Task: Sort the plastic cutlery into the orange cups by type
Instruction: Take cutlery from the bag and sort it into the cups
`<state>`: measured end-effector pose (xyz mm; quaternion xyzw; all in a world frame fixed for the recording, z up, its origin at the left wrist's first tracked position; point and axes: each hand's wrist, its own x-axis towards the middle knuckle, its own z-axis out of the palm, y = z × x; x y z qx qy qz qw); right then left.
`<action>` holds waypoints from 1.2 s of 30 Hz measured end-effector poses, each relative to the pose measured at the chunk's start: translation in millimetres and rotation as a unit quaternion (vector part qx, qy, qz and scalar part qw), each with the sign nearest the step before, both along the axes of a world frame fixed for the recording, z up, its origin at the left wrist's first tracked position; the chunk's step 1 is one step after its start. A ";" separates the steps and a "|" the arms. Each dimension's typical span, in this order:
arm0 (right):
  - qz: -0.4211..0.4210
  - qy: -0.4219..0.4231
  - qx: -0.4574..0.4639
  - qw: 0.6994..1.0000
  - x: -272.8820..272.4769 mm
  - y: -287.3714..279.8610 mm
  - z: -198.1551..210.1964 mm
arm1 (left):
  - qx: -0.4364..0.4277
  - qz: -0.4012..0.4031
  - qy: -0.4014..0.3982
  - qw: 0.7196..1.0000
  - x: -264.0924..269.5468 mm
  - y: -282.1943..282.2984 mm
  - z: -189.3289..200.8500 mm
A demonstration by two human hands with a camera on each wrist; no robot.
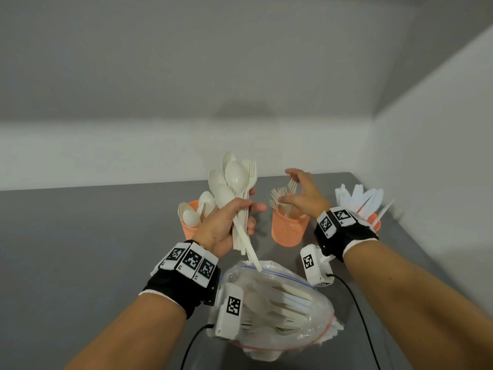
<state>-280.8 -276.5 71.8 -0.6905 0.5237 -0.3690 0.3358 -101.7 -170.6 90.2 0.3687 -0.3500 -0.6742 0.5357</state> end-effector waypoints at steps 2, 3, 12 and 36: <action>0.006 -0.002 -0.051 0.999 1.9 6.6 12.9 | 0.004 -0.002 0.007 1.000 1.0 1.2 0.2; 0.004 -0.018 -0.077 0.997 5.0 12.2 20.7 | 0.005 -0.003 0.011 1.000 0.7 1.9 1.0; 0.092 -0.083 -0.012 0.992 43.5 66.9 46.0 | -0.025 0.006 -0.044 0.999 -12.0 5.3 1.3; 0.070 0.259 0.325 0.907 -21.5 58.7 -55.4 | -0.018 -0.021 -0.059 0.998 -10.5 11.3 -4.6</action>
